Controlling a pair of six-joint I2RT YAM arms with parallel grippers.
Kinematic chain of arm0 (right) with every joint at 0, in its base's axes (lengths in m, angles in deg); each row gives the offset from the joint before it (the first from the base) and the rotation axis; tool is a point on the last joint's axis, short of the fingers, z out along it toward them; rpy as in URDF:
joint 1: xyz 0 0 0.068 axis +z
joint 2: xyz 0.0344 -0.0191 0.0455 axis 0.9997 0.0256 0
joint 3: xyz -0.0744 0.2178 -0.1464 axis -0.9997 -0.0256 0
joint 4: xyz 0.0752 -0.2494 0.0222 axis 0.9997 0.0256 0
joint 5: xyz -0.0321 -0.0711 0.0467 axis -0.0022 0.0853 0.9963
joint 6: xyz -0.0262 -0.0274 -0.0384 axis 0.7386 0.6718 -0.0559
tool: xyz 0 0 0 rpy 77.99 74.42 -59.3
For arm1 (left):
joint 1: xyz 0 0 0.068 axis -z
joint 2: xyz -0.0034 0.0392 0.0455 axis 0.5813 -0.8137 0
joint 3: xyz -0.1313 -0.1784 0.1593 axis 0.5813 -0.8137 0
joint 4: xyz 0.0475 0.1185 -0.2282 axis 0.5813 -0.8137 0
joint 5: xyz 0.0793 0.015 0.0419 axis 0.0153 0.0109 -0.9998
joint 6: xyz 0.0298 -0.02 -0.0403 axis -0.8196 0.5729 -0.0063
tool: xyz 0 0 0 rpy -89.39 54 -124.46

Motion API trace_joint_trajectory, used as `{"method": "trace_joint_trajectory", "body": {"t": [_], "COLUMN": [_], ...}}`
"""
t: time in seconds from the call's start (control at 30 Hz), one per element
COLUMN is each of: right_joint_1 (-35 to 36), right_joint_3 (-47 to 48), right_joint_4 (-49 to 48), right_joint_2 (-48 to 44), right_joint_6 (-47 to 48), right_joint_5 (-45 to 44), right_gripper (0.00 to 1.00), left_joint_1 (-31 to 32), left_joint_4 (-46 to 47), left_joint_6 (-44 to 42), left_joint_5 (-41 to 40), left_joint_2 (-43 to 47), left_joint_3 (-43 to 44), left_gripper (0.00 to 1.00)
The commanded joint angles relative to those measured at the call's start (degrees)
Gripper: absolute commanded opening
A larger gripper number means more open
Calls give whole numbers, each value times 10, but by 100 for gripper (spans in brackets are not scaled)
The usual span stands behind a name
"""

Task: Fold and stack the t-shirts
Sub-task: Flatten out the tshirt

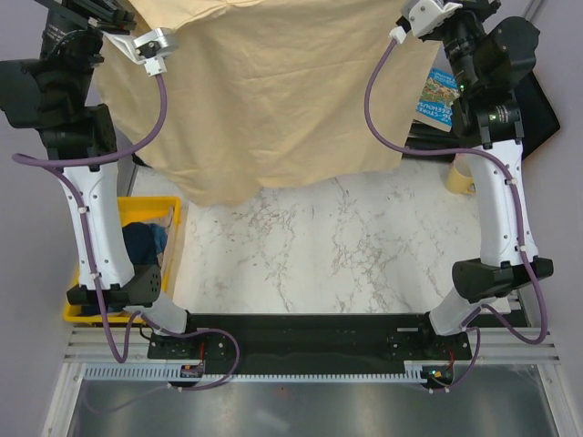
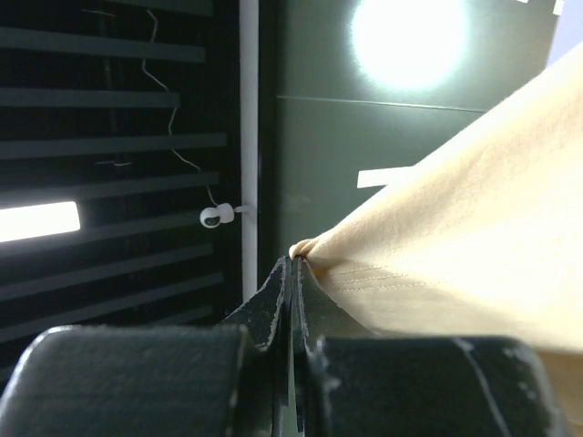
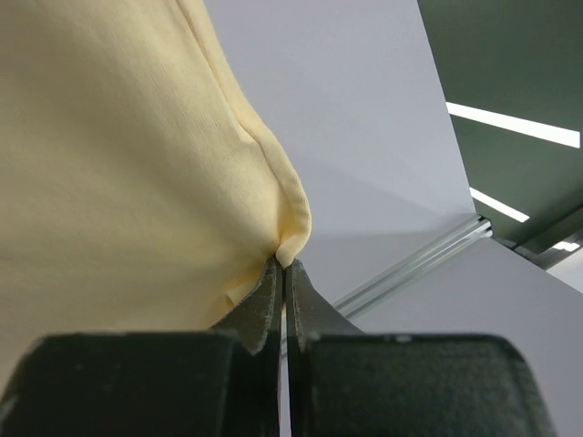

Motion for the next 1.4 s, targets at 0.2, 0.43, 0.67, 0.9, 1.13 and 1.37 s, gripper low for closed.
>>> {"method": "trace_joint_trajectory", "body": {"t": [0.2, 0.43, 0.67, 0.9, 1.13, 1.37], "right_joint_1": [-2, -1, 0, -5, -11, -10], "right_joint_3": [-65, -63, -52, 41, -85, -294], "right_joint_4": [-64, -59, -169, -274, -302, -284], "right_joint_2": [34, 115, 172, 196, 104, 26], "right_joint_6": [-38, -41, 6, 81, 89, 61], "right_joint_5": [2, 10, -41, -92, -87, -103], "right_gripper": [0, 0, 0, 0, 0, 0], "left_joint_1": [-23, -43, -45, -48, -54, -51], "left_joint_4": [-63, -61, 50, 87, 104, 198], "left_joint_6": [-24, -70, -123, -164, -169, -164], "left_joint_5": [31, 62, 64, 65, 39, 8], "left_joint_2": [-101, -215, -285, -231, -190, -197], "left_joint_3": [28, 55, 77, 122, 150, 47], "left_gripper": [2, 2, 2, 2, 2, 2]}}
